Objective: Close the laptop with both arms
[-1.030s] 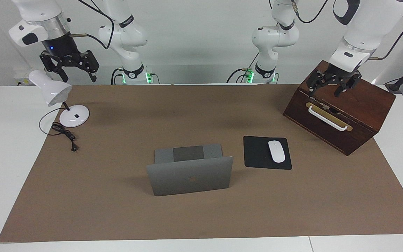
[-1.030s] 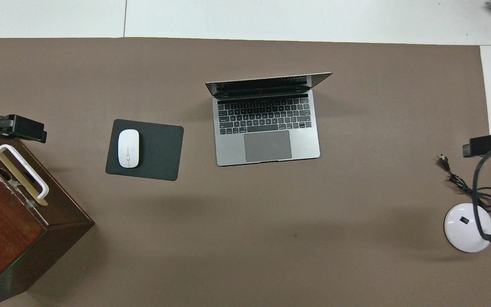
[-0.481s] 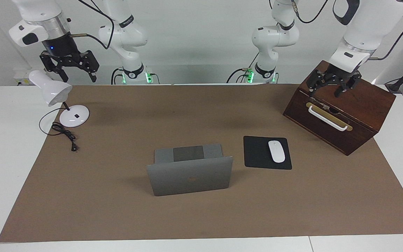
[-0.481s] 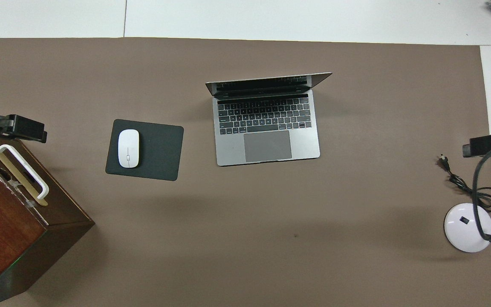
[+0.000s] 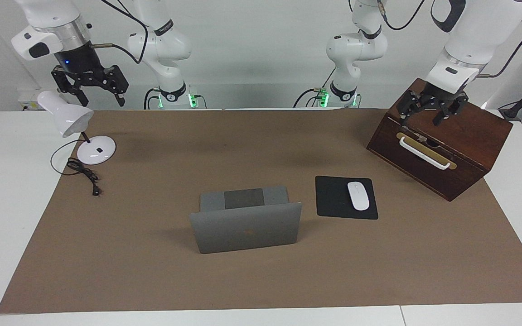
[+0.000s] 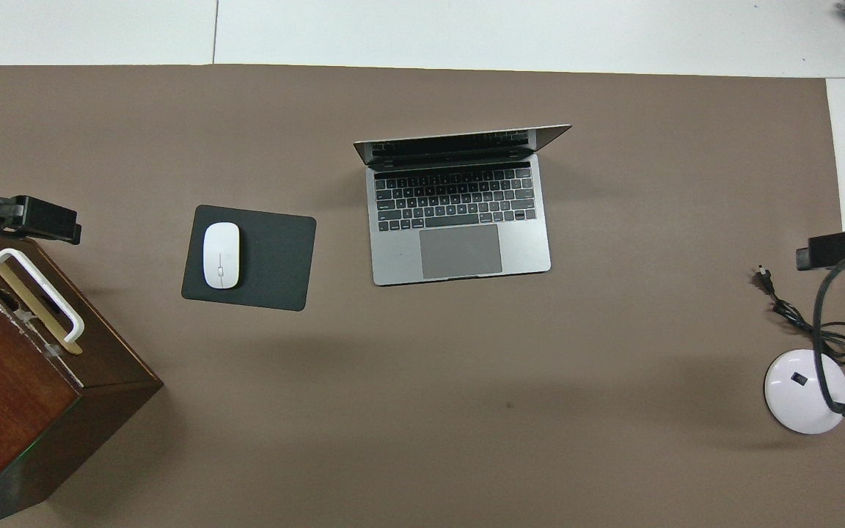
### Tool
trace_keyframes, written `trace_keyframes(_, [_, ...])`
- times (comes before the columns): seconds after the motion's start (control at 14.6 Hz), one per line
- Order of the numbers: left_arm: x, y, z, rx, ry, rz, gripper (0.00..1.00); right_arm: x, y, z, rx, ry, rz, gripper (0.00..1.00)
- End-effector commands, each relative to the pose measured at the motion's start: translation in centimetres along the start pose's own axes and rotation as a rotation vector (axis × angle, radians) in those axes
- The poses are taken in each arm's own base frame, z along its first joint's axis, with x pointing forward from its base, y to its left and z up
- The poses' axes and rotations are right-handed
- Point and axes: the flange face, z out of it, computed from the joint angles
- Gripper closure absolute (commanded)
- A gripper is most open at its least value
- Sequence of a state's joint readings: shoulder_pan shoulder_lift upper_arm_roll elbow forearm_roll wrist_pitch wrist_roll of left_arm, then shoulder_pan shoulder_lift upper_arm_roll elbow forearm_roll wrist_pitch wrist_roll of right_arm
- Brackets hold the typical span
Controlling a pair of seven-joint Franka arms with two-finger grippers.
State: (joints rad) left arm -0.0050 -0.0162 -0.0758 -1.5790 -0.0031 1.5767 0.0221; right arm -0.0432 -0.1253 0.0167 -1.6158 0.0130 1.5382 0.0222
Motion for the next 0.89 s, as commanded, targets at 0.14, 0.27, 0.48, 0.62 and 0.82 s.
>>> trace_keyframes(0.14, [-0.2, 0.0, 0.2, 0.008, -0.009, -0.035, 0.0, -0.2, -0.1, -0.1, -0.018, 0.019, 0.005, 0.0])
trace_keyframes(0.27, [-0.3, 0.2, 0.2, 0.01, -0.007, -0.103, 0.21, -0.2, -0.1, -0.1, -0.018, 0.019, 0.005, 0.0])
trace_keyframes(0.48, [-0.3, 0.5, 0.7, 0.01, -0.013, -0.152, 0.7, -0.2, -0.1, -0.1, -0.018, 0.019, 0.005, 0.0])
trace_keyframes(0.62, [-0.5, 0.4, 0.8, 0.009, -0.017, -0.17, 0.89, -0.2, -0.1, -0.1, -0.018, 0.019, 0.005, 0.0])
trace_keyframes(0.82, [-0.9, 0.5, 1.2, 0.011, -0.025, -0.235, 1.0, -0.2, -0.1, -0.1, -0.018, 0.019, 0.005, 0.0])
